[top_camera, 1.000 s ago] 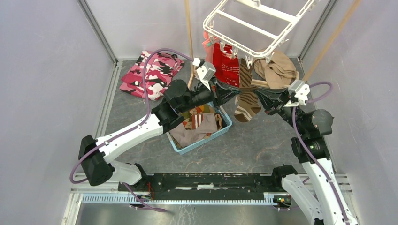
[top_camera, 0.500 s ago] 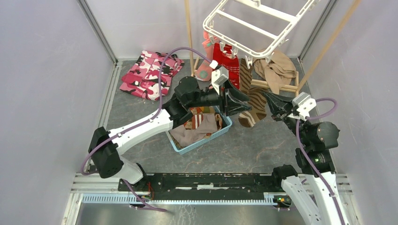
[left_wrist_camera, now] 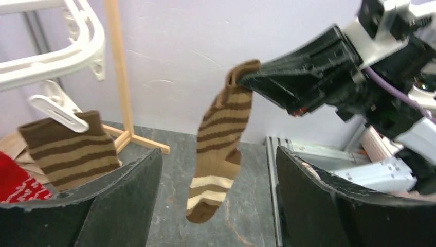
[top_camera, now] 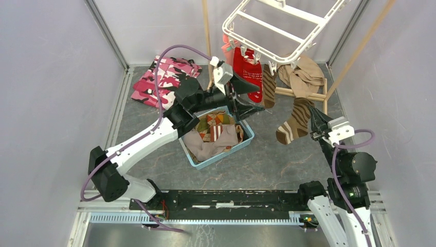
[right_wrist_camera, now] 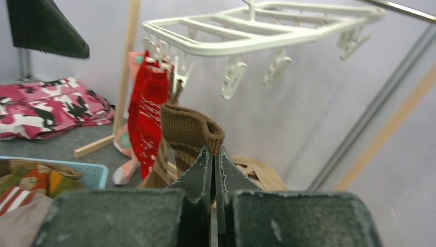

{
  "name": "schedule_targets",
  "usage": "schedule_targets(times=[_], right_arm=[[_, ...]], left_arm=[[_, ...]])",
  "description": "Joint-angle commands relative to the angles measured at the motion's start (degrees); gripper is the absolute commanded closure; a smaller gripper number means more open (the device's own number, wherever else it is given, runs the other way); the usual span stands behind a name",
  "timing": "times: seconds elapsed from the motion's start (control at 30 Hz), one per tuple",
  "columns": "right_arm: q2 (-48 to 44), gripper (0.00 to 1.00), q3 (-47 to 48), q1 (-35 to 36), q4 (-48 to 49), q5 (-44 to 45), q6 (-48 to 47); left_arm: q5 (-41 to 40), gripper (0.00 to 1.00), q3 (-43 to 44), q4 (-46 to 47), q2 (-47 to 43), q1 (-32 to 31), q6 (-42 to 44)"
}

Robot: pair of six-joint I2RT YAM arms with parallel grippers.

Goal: Clip the socks to the hanger
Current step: Open the clamp at the hanger.

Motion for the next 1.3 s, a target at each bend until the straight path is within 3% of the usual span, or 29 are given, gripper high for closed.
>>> schedule_targets(times=[0.0,0.2,0.47,0.6,0.77,0.93,1.03,1.27], right_arm=[[0.1,1.0,-1.9,-0.1,-0.8,11.2,-0.2],[3.0,1.0,-1.8,-0.1,1.6,18.9,3.8],[11.8,1.0,2.1,-0.2,3.1,15.6,12.6],[11.7,1.0,0.6,-0.2,2.9,17.7,17.8],[12.8,1.0,0.2,-0.1,0.4,20.6,21.1],[15.2,1.0,4.7,-0.2,-5.5,24.6,20.0],[13.3,1.0,3.7,-0.3,-5.8,26.4,19.1],[11.3,1.0,-0.9,-0.5,-3.0,22.7,19.5]], left_arm=[[-5.0,0.13,6.0,2.0,3.3,0.6,-8.5],[-13.7,0.17,11.5,0.0,8.0,-1.3,-18.1],[-28.4,0.14,13.0,-4.3,10.8,-6.1,-14.3],[-35.4,0.1,12.9,-6.5,10.8,-7.4,-14.4],[-40.4,0.09,4.8,5.3,9.9,-9.5,-13.2],[-43.9,0.11,4.1,11.1,13.5,-11.0,-11.5],[-43.9,0.14,0.2,20.1,14.4,-12.0,-9.6],[-45.0,0.16,-1.4,29.0,18.1,-14.9,-4.8]])
